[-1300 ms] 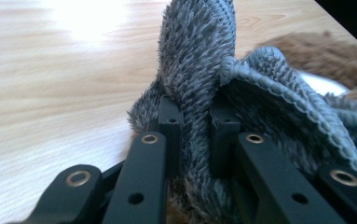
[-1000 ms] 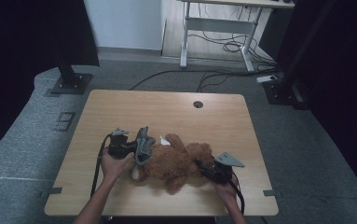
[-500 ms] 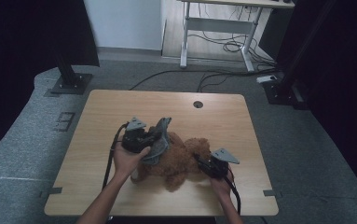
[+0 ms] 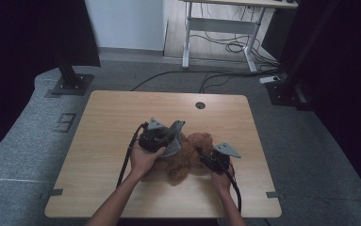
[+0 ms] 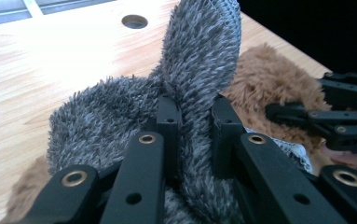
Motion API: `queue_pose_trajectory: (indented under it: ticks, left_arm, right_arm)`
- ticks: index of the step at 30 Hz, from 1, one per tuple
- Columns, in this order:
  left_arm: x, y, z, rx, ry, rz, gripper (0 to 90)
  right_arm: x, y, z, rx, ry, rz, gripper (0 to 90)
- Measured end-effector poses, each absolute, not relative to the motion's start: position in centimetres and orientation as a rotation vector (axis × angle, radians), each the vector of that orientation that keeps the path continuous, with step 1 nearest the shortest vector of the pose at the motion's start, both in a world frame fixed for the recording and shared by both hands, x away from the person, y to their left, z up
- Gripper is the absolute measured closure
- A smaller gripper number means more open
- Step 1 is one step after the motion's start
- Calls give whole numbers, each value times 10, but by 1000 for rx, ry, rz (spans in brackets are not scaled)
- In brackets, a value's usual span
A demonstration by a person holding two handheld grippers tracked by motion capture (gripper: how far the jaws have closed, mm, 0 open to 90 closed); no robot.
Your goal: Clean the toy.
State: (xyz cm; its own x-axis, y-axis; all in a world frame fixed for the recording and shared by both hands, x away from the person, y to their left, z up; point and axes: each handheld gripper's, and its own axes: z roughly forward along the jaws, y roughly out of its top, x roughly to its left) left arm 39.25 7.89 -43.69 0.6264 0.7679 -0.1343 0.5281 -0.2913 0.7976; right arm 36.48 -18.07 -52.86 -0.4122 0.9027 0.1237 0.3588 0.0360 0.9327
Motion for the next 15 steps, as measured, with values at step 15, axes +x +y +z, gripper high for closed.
queue_pose_trajectory:
  ticks: [15]
  left_arm:
    - [389, 83, -467, 1952, 1020, 270, 780]
  right_arm:
    - [365, -192, -527, 1258, 1864, 1396, 466]
